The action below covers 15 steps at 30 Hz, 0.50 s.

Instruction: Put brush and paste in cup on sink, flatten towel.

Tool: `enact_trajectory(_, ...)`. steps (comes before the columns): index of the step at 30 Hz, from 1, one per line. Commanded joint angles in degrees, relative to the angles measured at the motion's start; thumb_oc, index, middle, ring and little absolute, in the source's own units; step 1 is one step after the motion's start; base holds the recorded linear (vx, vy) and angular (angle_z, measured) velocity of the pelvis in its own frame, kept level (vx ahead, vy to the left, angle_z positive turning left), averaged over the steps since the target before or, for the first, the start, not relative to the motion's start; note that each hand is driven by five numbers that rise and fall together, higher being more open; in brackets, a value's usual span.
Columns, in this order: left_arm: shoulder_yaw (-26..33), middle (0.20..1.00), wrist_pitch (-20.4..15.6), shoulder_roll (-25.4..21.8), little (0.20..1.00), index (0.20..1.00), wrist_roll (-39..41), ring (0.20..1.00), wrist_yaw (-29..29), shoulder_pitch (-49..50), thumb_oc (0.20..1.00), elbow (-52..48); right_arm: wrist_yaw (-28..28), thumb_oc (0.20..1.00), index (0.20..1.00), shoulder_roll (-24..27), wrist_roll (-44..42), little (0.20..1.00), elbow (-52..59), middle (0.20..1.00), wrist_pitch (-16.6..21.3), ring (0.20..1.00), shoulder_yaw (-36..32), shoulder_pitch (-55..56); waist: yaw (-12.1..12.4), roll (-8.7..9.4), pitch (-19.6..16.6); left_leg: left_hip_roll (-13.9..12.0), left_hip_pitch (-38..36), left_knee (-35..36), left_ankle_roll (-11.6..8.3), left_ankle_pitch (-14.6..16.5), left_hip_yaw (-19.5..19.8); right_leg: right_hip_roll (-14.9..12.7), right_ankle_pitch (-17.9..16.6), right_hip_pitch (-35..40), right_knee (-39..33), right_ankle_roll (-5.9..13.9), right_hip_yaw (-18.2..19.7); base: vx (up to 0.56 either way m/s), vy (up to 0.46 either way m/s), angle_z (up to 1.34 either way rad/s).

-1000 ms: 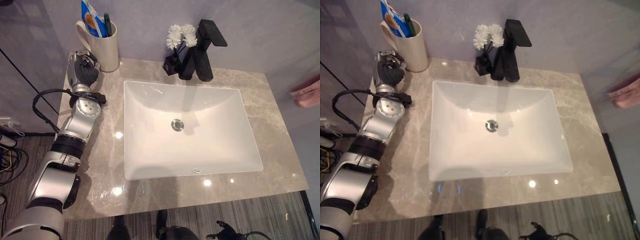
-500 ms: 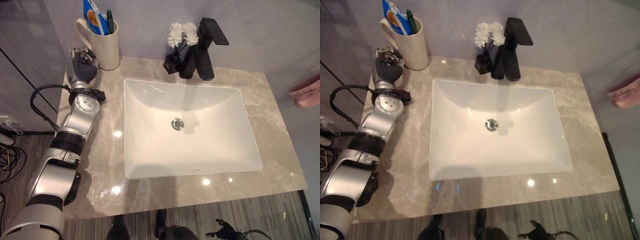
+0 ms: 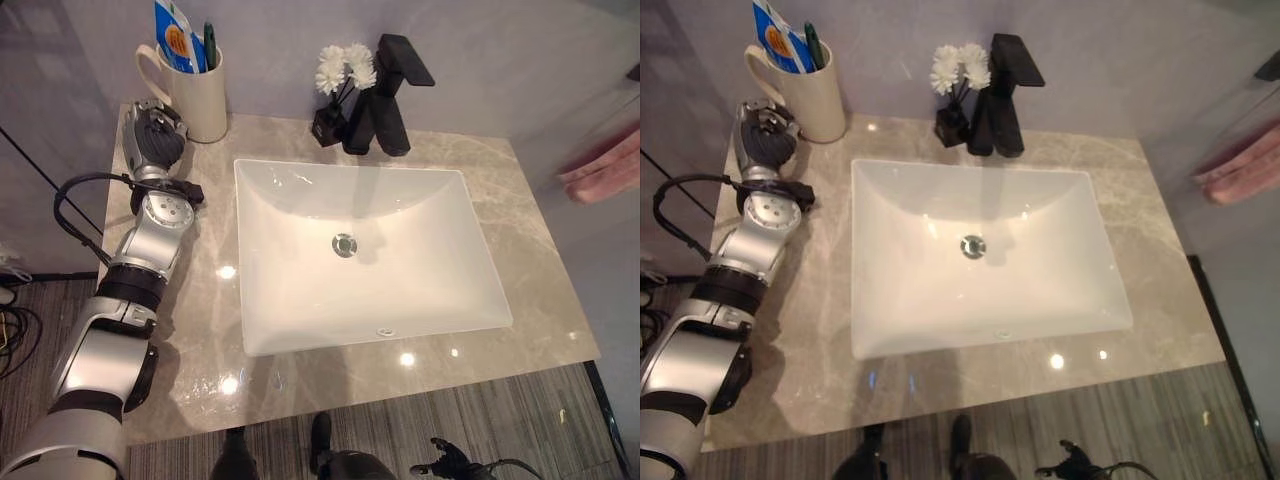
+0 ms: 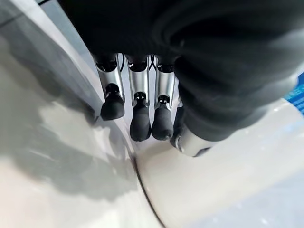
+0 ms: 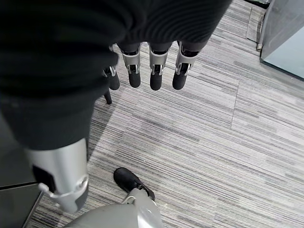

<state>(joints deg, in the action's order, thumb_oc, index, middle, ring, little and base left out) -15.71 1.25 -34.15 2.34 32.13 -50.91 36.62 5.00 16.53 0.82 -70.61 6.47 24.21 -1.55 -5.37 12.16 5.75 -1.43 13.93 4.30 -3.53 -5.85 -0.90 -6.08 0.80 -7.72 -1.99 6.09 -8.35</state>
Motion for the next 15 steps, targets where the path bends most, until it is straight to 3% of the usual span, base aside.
enact_trajectory(1,1.61,0.2,-3.59,1.57,0.2,0.2,-1.37,0.2,0.45,3.28,0.2,-0.85,0.89,1.0,1.0,2.49,-0.56,1.0,0.05,1.0,-0.23,1.0,0.49,-0.12,-1.57,-2.49,-0.97,-0.11,-0.45,0.7,0.7,-0.11,-1.51,-0.45,1.62,-0.63,7.74,1.2,4.22,0.01,-0.004,-0.13)
enact_trajectory(6,7.85,0.2,-3.88,1.12,0.2,0.2,-7.65,0.2,0.23,13.91,0.2,-13.82,-0.13,1.0,1.0,2.81,0.45,1.0,-0.4,1.0,-0.15,1.0,-2.02,2.05,0.11,-3.56,-2.26,0.11,-3.41,0.7,0.85,0.51,-1.02,-0.28,2.09,2.95,7.51,1.09,3.33,0.02,-0.022,-0.11)
enact_trajectory(15,11.74,0.2,-5.51,1.4,0.2,0.2,-10.91,0.2,-2.48,21.73,0.2,-25.05,-0.74,1.0,1.0,3.49,1.81,1.0,-2.24,1.0,-0.23,1.0,-3.99,4.06,0.74,-4.57,-4.37,-0.17,-6.61,0.7,0.98,0.81,-0.44,-0.04,2.91,6.61,7.34,0.76,2.44,0.0,-0.031,0.06)
